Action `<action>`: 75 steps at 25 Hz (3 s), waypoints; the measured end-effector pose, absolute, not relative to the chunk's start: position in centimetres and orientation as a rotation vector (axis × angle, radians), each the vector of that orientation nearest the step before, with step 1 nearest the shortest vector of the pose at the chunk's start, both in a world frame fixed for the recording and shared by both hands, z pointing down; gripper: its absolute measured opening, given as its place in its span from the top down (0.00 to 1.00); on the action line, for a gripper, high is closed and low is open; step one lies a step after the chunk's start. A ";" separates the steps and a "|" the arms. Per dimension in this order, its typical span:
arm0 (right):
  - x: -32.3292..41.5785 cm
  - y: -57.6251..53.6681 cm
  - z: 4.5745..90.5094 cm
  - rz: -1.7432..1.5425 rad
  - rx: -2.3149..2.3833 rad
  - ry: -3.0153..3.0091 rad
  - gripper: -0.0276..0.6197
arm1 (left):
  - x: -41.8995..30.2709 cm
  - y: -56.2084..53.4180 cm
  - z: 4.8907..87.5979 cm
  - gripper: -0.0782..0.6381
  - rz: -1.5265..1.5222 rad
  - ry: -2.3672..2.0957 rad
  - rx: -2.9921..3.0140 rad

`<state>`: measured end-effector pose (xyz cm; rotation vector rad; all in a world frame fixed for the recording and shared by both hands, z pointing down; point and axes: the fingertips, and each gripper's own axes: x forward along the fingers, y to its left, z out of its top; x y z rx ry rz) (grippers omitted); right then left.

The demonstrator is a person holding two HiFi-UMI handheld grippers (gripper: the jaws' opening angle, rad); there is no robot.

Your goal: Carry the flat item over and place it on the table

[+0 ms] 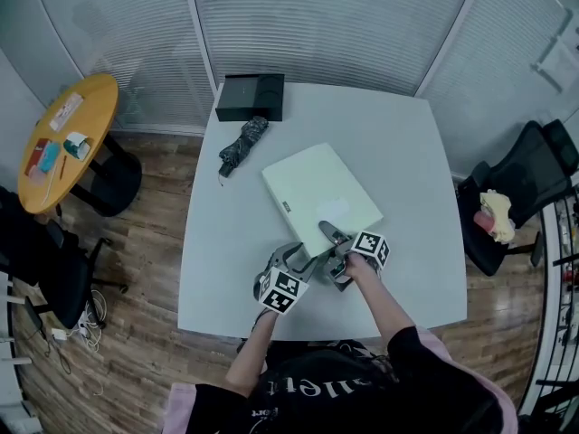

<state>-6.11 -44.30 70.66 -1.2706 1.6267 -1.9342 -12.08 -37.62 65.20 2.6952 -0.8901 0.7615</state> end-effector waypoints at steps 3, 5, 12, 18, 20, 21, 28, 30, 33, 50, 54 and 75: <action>-6.1 -43.3 71.0 -1.964 -1.290 1.668 0.39 | -11.5 -38.0 65.9 0.58 0.746 -0.898 2.663; -6.3 -42.5 71.1 -1.982 -1.307 1.728 0.39 | -11.0 -38.3 66.3 0.58 0.758 -0.906 2.650; -6.2 -39.7 70.9 -1.999 -1.289 1.799 0.39 | -9.8 -39.0 68.7 0.58 0.810 -0.912 2.564; -5.8 -38.9 70.1 -1.971 -1.273 1.821 0.39 | -10.1 -39.5 68.2 0.58 0.717 -0.955 2.517; -5.7 -38.6 69.4 -1.945 -1.271 1.851 0.39 | -10.5 -39.3 67.2 0.58 0.690 -0.968 2.521; -5.7 -38.6 69.0 -1.928 -1.270 1.873 0.39 | -10.7 -39.3 66.6 0.58 0.671 -0.973 2.524; -5.4 -37.3 64.5 -1.737 -1.239 2.090 0.40 | -11.7 -37.1 62.2 0.58 0.583 -0.957 2.608; -5.0 -36.5 63.3 -1.647 -1.271 2.221 0.43 | -11.8 -36.0 60.9 0.58 0.565 -0.944 2.629; -4.4 -35.1 61.0 -1.508 -1.303 2.378 0.60 | -11.9 -33.9 59.0 0.58 0.546 -0.927 2.658; 1.3 -25.4 51.7 -0.908 -1.313 2.721 0.71 | -10.1 -23.1 49.1 0.58 0.339 -1.052 2.718; 3.3 -23.1 50.8 -0.816 -1.356 2.765 0.79 | -8.8 -20.7 48.1 0.59 0.340 -1.094 2.724; 7.2 -12.3 49.3 -0.701 -1.043 2.930 0.88 | -3.3 -9.3 46.0 0.68 0.284 -1.271 2.637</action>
